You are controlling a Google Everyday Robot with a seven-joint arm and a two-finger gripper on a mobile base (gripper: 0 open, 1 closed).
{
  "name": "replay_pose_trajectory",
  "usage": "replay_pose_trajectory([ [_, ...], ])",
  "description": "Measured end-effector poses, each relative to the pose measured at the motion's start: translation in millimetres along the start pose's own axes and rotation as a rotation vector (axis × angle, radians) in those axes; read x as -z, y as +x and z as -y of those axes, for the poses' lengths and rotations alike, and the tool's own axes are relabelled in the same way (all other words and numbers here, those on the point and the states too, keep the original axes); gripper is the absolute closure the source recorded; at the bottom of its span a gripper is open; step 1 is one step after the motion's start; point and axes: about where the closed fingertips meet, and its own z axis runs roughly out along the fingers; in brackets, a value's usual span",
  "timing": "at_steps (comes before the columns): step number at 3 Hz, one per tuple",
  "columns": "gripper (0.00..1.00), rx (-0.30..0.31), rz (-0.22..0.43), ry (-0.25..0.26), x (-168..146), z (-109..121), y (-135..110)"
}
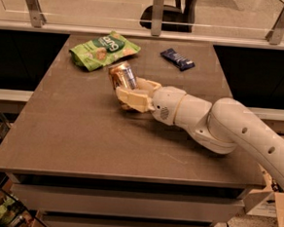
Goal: Place orange can upright
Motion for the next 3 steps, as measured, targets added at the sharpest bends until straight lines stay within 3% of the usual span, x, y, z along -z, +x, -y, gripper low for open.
replay_pose_trajectory([
  [1,0.83,0.000,0.000,0.000,0.0,-0.2,-0.6],
  [3,0.35,0.001,-0.001,-0.004,-1.7,-2.0,-1.0],
])
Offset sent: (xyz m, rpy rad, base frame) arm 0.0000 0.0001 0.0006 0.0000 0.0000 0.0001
